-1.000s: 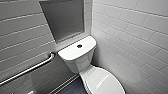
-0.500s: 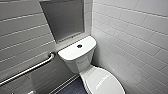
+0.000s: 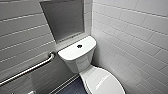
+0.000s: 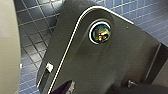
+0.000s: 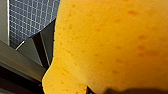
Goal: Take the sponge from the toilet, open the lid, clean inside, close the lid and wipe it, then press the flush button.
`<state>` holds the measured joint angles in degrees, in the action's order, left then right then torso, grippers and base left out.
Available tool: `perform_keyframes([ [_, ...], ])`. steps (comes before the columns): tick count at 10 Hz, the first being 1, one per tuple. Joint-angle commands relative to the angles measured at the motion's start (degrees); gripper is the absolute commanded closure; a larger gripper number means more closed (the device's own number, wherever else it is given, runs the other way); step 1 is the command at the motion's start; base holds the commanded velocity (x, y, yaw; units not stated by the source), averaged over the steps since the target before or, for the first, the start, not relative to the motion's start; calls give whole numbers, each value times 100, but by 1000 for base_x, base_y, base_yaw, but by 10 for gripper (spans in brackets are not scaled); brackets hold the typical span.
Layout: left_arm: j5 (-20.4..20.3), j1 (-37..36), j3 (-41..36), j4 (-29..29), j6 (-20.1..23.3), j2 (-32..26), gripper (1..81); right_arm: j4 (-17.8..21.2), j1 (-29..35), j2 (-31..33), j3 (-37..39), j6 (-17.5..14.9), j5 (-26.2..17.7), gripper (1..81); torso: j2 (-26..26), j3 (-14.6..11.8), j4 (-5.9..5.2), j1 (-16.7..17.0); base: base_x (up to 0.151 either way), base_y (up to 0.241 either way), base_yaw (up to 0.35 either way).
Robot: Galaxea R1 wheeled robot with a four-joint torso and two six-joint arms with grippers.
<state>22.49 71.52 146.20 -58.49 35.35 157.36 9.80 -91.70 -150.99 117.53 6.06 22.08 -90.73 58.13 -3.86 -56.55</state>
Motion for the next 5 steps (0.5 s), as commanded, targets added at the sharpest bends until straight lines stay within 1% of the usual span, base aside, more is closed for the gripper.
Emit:
perform_keyframes([
  [1, -464, 735, 576, 546, 33, 753, 10, -110, -38, -12, 145, 1, -432, 811, 0, 0, 0, 0, 0, 0, 0],
  [2, -630, 884, 576, 637, 24, 807, 10, -110, -38, -117, 295, 1, -432, 811, 0, 0, 0, 0, 0, 0, 0],
  [3, -1043, 999, 568, 690, -11, 877, 10, -110, -21, -257, 531, 1, -484, 811, 0, 0, 0, 0, 0, 0, 0],
  [4, -1177, 1114, 559, 716, -20, 895, 10, -84, -20, -381, 743, 1, -582, 811, 0, -2, 0, 0, 0, 0, 0],
  [5, -1203, 1175, 576, 743, -37, 903, 10, -75, -3, -461, 858, 9, -608, 811, -2, -2, 0, 0, 0, 0, 0],
])
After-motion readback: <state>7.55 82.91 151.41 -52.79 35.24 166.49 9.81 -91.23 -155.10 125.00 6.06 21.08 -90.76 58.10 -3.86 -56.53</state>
